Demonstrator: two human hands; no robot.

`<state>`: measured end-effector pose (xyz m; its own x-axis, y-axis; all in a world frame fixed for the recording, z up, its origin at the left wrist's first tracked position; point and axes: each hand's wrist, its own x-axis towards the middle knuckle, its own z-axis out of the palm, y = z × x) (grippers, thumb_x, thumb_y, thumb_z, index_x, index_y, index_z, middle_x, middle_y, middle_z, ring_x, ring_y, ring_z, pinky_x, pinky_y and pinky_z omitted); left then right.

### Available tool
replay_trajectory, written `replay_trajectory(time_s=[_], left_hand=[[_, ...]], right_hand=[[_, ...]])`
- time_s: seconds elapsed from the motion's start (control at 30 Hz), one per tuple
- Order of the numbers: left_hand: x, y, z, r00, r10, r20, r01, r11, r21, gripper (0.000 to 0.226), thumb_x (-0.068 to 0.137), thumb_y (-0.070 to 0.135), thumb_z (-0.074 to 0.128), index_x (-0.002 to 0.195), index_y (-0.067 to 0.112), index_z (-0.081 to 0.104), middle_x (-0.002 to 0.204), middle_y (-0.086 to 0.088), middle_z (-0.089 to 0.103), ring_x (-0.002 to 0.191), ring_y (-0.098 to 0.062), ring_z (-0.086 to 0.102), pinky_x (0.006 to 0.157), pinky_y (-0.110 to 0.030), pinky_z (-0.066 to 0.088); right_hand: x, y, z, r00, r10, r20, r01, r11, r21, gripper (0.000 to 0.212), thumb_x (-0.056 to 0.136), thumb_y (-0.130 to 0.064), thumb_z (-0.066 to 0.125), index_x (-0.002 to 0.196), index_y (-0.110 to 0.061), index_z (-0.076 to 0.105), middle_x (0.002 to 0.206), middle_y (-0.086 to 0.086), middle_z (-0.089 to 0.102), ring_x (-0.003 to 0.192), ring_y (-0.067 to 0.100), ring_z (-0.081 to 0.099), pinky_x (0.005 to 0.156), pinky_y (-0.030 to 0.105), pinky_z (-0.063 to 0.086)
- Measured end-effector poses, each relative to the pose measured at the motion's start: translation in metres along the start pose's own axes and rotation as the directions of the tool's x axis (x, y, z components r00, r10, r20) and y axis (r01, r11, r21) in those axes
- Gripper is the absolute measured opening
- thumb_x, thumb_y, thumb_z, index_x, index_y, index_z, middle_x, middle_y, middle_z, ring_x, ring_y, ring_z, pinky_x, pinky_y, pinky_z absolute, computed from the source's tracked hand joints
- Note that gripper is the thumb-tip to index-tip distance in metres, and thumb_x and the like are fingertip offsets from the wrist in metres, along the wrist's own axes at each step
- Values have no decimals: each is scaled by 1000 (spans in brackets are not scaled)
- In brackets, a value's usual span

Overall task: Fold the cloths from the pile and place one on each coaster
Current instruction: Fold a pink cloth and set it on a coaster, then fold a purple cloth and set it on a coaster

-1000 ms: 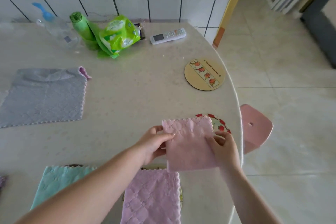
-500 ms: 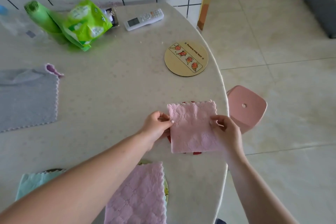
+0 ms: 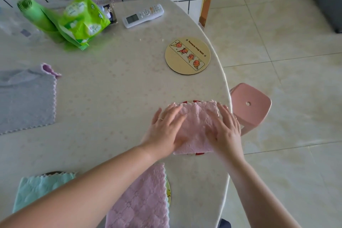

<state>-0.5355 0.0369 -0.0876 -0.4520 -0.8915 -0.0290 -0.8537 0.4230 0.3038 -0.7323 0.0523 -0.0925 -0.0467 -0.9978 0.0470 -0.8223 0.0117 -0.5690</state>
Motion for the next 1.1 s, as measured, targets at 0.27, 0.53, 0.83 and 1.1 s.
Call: replay_trajectory(time_s=[0.27, 0.53, 0.83, 1.1], left_hand=[[-4, -6, -2, 911, -60, 407, -23, 980, 196, 93, 78, 72, 10, 147, 14, -10, 153, -3, -24, 142, -18, -19, 116, -50, -2], [-66, -50, -37, 971, -222, 91, 236, 954, -183, 83, 74, 63, 23, 142, 17, 36, 152, -1, 27, 142, -17, 20, 116, -37, 15], [-194, -180, -82, 741, -642, -198, 512, 731, -452, 51, 76, 40, 49, 100, -1, 68, 103, -18, 66, 102, -20, 58, 95, -21, 34], [-255, -273, -96, 680, -733, -12, 721, 671, -170, 52, 86, 39, 54, 133, 16, 50, 147, -6, 35, 137, -23, 29, 111, -38, 27]], right_hand=[[0, 5, 10, 938, 21, 345, 60, 973, -222, 69, 91, -47, 42, 148, -33, 8, 158, -9, -7, 143, 9, -13, 115, 49, -10], [-5, -44, -2, 975, -140, 175, 156, 985, -80, 59, 85, -51, 30, 138, -26, 40, 147, -3, 37, 141, 16, 20, 116, 52, 11], [-17, -194, 75, 759, -520, 391, 524, 845, 108, 56, 84, -56, 32, 120, -23, 61, 138, -3, 49, 136, 13, 31, 115, 44, 19], [-10, -310, 162, 526, -453, 719, 647, 762, 7, 61, 92, -47, 42, 144, -18, 31, 157, 0, 13, 143, 17, 11, 117, 35, 9]])
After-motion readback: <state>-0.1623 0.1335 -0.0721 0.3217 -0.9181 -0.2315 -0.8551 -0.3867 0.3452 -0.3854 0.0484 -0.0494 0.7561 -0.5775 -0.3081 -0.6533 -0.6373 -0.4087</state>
